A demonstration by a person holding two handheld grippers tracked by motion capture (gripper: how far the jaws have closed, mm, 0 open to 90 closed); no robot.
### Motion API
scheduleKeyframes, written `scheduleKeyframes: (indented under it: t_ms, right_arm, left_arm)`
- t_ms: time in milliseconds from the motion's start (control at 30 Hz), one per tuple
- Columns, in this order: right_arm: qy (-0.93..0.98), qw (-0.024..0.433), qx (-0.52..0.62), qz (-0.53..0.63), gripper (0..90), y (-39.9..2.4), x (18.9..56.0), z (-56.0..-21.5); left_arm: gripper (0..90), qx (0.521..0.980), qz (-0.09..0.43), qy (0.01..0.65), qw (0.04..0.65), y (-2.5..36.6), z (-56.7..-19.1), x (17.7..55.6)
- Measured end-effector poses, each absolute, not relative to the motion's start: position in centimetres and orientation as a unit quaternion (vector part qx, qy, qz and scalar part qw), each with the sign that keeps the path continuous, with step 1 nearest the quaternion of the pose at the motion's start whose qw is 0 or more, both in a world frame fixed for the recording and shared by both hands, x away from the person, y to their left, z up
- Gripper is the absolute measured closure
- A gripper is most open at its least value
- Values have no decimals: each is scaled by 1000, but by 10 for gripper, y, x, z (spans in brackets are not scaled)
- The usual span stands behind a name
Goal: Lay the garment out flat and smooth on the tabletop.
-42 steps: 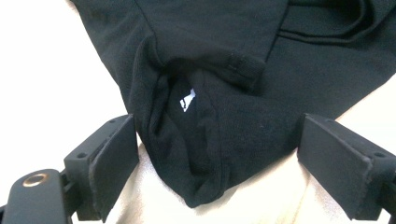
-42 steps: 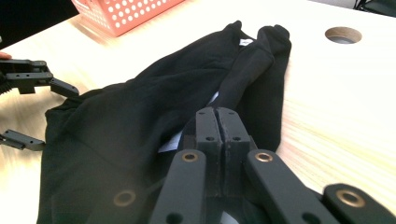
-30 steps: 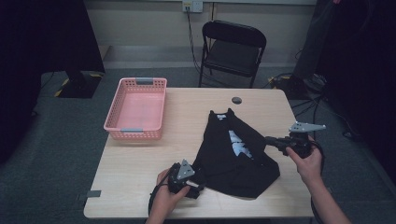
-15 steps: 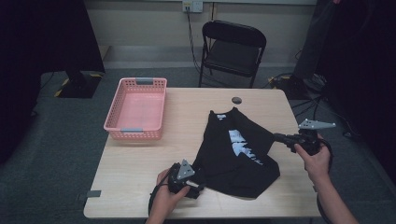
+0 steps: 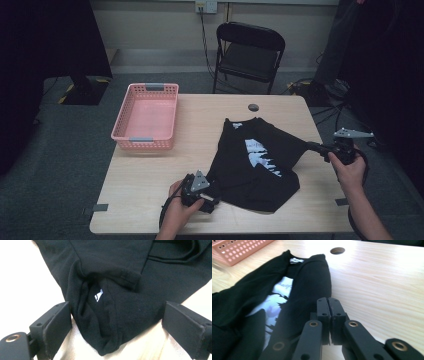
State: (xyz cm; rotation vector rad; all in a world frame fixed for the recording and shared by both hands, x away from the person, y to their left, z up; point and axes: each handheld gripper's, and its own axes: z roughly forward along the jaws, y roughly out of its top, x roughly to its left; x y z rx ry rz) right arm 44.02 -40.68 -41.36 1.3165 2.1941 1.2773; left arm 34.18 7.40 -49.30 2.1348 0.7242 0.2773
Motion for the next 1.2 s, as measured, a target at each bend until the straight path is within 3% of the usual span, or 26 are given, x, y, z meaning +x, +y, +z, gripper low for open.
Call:
scheduleKeyframes:
  t_ms: [467, 567, 700, 800, 967, 1200]
  right_arm:
    - [740, 164, 481, 440, 868, -443, 426, -415]
    - [736, 172, 484, 442, 610, -440, 421, -412]
    - [744, 174, 471, 440, 336, -427, 412, -409]
    - [751, 165, 453, 451, 217, -414, 405, -409]
    - [771, 153, 432, 443, 126, -388, 392, -414]
    - [790, 134, 418, 428, 124, -367, 377, -433]
  left_arm:
    - [61, 858, 102, 275, 423, 74, -493, 346]
    - [59, 858, 102, 273, 423, 74, -493, 346]
    - [59, 858, 102, 273, 423, 74, -493, 346]
    - [57, 858, 101, 274, 423, 73, -493, 346]
    - [53, 858, 102, 273, 422, 73, -493, 346]
    - [53, 858, 102, 274, 422, 73, -493, 346]
